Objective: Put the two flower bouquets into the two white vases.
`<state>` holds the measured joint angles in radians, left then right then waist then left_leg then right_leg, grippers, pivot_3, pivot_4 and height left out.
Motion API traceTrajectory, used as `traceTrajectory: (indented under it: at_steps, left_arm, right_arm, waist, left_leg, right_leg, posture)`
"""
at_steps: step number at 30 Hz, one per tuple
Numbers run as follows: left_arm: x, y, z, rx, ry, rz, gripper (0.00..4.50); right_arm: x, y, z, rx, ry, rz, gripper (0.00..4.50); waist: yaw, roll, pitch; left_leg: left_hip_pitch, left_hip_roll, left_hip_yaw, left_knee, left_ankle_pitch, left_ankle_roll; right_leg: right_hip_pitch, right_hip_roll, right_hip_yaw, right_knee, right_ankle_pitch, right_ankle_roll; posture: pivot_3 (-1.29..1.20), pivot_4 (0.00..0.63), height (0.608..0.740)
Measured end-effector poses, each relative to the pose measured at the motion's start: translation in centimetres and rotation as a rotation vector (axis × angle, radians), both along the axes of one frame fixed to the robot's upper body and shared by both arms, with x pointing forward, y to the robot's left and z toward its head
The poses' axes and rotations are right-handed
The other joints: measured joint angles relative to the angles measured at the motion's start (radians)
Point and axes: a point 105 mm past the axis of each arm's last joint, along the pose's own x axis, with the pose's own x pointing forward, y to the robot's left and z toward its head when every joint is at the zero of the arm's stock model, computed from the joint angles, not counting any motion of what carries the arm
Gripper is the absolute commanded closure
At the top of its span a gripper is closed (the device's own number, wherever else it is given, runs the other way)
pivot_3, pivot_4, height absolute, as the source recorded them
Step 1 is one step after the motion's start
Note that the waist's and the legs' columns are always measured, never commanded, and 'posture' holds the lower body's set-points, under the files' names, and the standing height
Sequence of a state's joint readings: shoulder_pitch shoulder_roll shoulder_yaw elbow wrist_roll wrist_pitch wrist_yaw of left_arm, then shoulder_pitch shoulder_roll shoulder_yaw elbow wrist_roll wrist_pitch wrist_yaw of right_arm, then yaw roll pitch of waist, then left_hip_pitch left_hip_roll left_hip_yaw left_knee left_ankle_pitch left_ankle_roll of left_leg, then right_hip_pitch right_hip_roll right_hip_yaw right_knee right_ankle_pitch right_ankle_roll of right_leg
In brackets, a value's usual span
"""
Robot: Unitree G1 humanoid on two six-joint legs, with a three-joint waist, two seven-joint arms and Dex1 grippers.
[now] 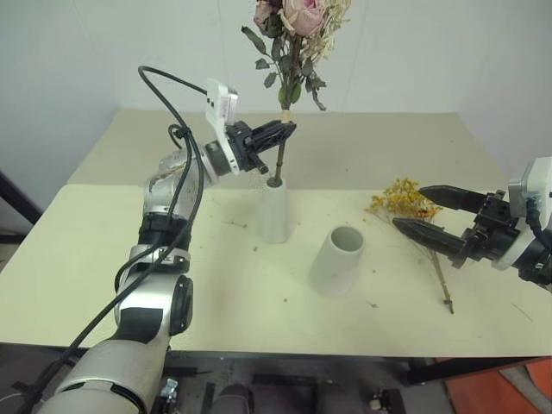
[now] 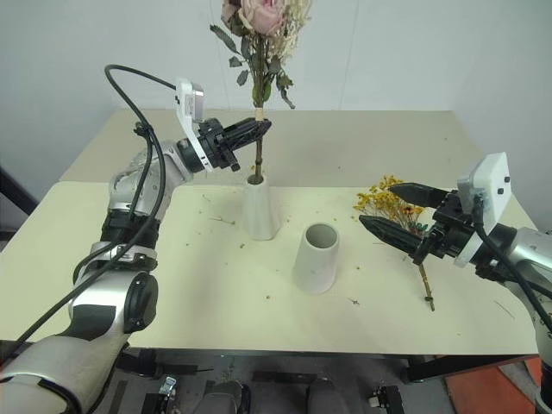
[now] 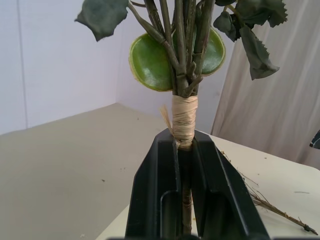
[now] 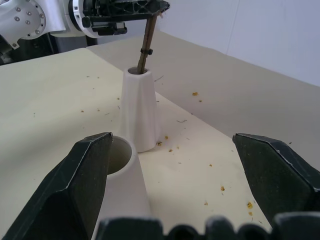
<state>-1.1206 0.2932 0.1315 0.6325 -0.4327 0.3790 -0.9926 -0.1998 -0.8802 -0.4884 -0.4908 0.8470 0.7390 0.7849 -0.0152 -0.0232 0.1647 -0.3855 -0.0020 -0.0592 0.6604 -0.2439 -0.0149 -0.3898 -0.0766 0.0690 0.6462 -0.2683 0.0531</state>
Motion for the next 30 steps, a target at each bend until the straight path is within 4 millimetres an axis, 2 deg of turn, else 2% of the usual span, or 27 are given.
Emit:
traceTrajectory:
  at_steps: [30]
  left_arm:
    - [-1.5, 0.8, -3.5, 0.036, 0.049, 0.051, 4.43]
  right_arm:
    - [0.1, 0.0, 0.1, 0.004, -0.007, 0.003, 0.0]
  waist:
    - [0.0, 0.0, 0.0]
  left_leg:
    - [0.0, 0.0, 0.0, 0.0, 0.0, 0.0]
  right_leg:
    - [0.0, 0.0, 0.0, 0.0, 0.0, 0.0]
  posture:
    - [0.0, 0.15, 0.74]
